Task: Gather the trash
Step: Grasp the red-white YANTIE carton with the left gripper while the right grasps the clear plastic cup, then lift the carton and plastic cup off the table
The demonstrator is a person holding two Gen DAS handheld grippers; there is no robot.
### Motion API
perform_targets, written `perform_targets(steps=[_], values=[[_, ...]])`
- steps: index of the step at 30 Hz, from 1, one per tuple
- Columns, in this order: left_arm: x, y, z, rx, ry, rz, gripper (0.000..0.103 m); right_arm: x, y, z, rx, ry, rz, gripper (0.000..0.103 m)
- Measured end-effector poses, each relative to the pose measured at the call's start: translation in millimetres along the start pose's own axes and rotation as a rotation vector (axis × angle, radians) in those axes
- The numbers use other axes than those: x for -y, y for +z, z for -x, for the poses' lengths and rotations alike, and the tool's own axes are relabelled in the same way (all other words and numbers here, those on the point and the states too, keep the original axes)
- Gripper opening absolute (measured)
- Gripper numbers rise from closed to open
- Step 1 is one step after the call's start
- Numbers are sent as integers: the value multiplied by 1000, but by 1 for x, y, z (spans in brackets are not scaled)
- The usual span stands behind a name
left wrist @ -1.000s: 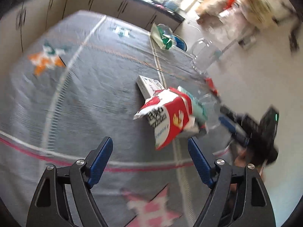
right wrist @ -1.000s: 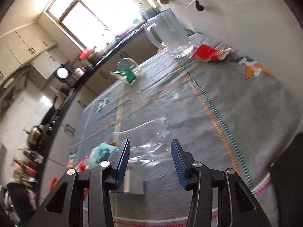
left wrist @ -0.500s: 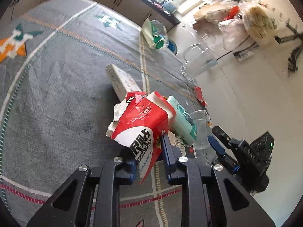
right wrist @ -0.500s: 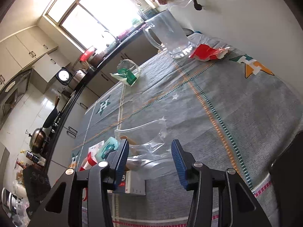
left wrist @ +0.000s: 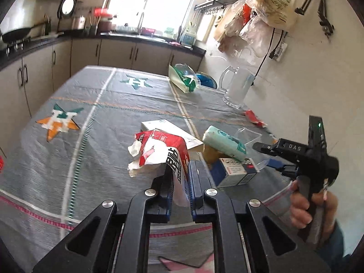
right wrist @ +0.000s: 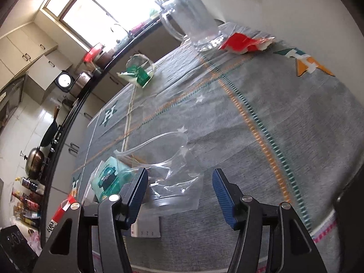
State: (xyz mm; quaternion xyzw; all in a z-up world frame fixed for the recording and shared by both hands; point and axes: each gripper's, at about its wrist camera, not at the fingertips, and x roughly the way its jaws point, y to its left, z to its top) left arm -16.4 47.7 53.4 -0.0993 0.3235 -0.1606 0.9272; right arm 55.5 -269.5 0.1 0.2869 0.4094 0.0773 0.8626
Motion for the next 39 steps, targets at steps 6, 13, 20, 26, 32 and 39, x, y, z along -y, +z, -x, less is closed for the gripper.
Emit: perform_targets(steps=[6,13,20,26,32,39], values=[[-4,-3,-1,13,6,-14,11,-14,-6,-6,-27,32,75,64],[-13,-3,-3,2,1,15,11,-13,-10,-16,-100,151,47,64],[-7,-4,-4,6,20,-14,11,-19,-15,-23,-138,223,29,58],[-6,-5,-2,28,34,-20,11,-34,-20,-5,-51,248,85,28],[-4,-6,7,83,74,-44,11,-57,-29,32,142,170,213,28],[-2,-4,14,139,147,-68,11,-84,-46,52,247,126,371,28]])
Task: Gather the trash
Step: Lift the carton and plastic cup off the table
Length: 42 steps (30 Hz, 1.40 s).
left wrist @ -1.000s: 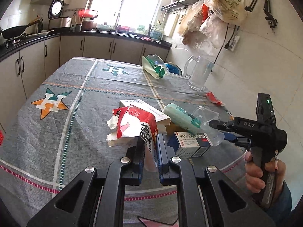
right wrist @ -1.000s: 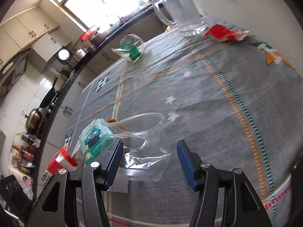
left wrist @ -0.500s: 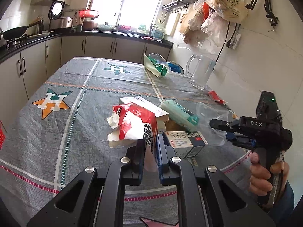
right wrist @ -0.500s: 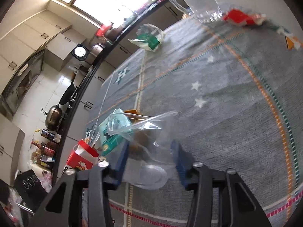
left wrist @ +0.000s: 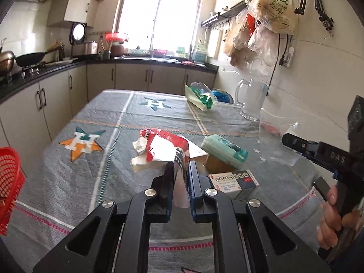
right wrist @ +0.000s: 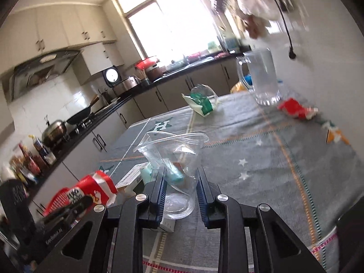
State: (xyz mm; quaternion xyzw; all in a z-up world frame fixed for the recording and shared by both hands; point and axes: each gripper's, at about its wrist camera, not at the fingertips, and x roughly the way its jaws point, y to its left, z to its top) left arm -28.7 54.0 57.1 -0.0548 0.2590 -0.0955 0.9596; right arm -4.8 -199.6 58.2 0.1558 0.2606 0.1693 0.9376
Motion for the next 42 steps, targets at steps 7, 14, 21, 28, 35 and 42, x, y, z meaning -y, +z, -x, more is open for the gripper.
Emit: perform_targets(steps=[7,14,21,28,35,42], values=[[1,1,0,10,21,-16,11,-18,-4,2,16,-4,94,28],[-1,1,-5,-25,5,-2,11,-15,-5,-1,-8,16,81,28],[-10,1,-19,-87,-33,56,11,-16,-6,-4,-29,30,77,28],[-5,1,-8,-24,-13,27,9,-20,-7,-1,-22,43,95,28],[1,2,2,42,42,-17,9,-27,-8,3,-5,49,128,28],[-2,3,0,34,54,-5,9,-32,-10,1,-7,49,156,28]])
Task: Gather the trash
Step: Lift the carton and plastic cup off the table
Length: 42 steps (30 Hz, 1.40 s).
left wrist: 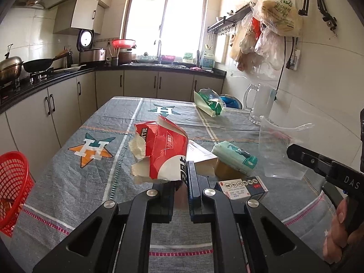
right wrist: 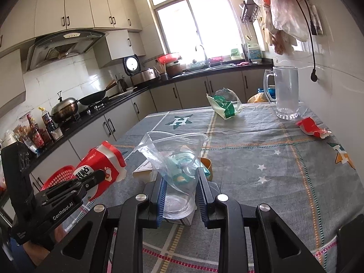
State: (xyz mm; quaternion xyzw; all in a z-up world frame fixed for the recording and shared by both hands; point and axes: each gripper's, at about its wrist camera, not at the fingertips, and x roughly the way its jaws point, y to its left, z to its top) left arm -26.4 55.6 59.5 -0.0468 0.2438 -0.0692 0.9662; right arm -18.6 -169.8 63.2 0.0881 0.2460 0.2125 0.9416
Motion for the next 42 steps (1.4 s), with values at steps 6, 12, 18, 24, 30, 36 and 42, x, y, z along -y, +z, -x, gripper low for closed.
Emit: perform_targets(steps=[6,12,18,24,30,36,42], values=[[0,0,0,-1,1,0,9,1,0,-1,-3,1,2,28],[0,0,0,0,2,0,9,1,0,-1,-4,2,2,28],[-2,-2,2,19,27,-10,9,3,0,-3,-3,-13,2,28],[-4,-3,10,29,60,-10,9,6,-5,-1,-40,-28,-84,28],[-4,-9,32,49,102,-36,9,-7,-16,20,-46,-6,-110,28],[-8,-13,53,57,119,-37,9,-23,-18,34,-49,6,-95,28],[-13,-14,69,70,137,-35,9,-39,-17,39,-56,28,-77,28]])
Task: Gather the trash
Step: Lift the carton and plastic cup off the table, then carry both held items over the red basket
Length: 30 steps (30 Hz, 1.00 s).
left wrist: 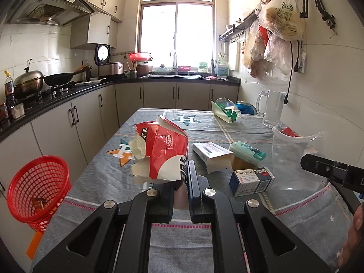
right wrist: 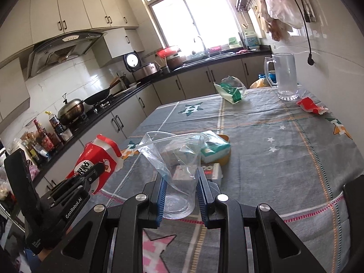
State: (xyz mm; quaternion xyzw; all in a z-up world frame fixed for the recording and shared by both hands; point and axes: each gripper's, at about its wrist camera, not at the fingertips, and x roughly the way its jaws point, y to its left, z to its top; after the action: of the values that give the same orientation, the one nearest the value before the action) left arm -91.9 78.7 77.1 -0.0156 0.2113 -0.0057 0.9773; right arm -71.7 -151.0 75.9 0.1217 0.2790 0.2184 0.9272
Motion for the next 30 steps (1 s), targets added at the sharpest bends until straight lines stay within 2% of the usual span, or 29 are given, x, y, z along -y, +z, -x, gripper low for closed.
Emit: perform_targets(steps=[18,30], values=[[-40,-3,26,22,37,59,9,-50,-5,-5,-34,19,94,28],[-89,-3,42,42,90,140,9,-92,-4,-21,-79,64,152,28]])
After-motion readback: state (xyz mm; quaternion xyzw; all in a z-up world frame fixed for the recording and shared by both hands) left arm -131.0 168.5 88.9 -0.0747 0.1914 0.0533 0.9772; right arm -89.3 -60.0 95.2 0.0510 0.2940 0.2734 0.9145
